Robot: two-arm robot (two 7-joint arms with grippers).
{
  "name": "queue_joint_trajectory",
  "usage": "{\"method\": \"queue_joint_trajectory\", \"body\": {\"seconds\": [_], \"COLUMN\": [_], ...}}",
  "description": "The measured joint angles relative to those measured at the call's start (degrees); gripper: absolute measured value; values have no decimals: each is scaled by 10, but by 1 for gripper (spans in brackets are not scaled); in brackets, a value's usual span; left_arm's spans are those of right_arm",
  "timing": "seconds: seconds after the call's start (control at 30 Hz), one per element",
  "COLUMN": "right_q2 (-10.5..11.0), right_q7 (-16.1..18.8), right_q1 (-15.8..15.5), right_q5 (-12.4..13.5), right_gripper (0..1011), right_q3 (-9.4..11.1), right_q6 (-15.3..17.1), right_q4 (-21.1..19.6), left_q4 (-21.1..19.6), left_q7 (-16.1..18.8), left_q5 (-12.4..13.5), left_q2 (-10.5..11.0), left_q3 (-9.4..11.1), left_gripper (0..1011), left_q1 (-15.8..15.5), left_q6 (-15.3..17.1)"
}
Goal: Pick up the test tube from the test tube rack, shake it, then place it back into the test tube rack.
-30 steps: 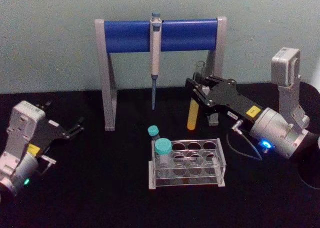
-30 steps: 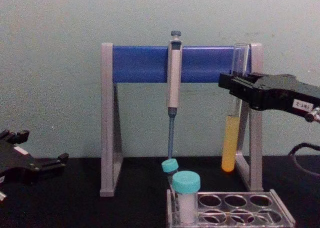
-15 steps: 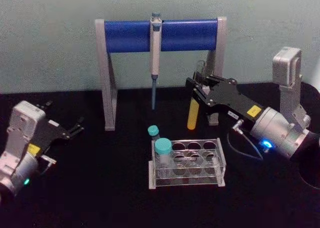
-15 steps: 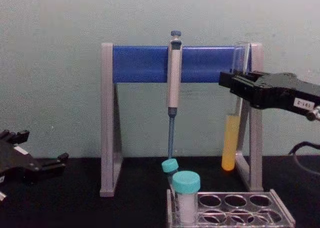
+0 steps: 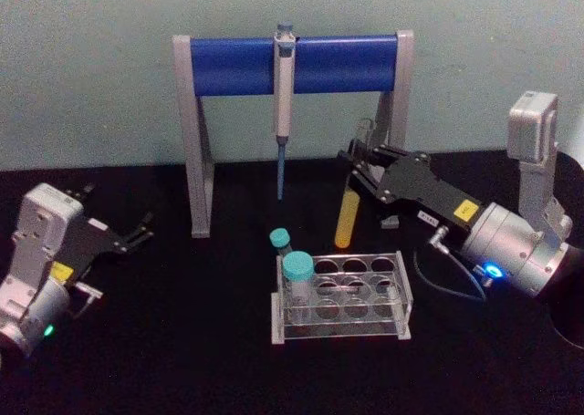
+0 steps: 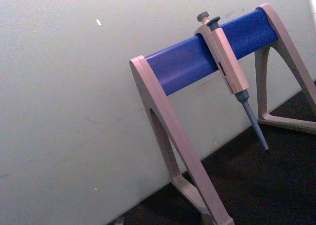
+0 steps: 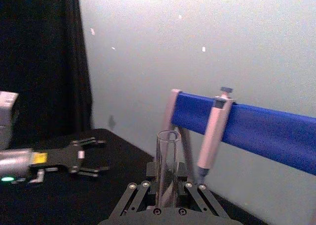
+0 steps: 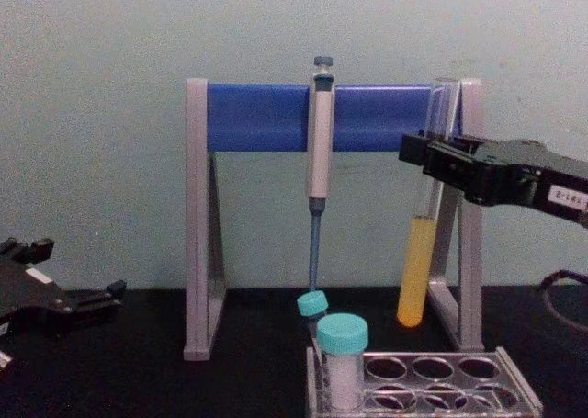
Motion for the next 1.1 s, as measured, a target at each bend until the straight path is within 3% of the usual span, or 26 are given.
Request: {"method": "queue_joint_trajectory", "body": {"seconds": [0.37,0.63,1.1], "right_q2": [28,41,40], "right_q7": [60,59,43], "right_q1": [-12,-18,-12], "right_q5": [45,52,44], "right_gripper": [234,234,234], "right_q3": [-15,-27,-47], "right_q6": [-7,-9,-7], "right_q4": [-9,-16,-4], "left_q4": [0,0,0], "left_q7": [0,0,0], "left_q5": [0,0,0], "left_q2": [0,0,0], "left_q3": [0,0,0], "left_gripper": [1001,1001,1001], "left_q1": [0,0,0], "left_q6": [0,0,0]}}
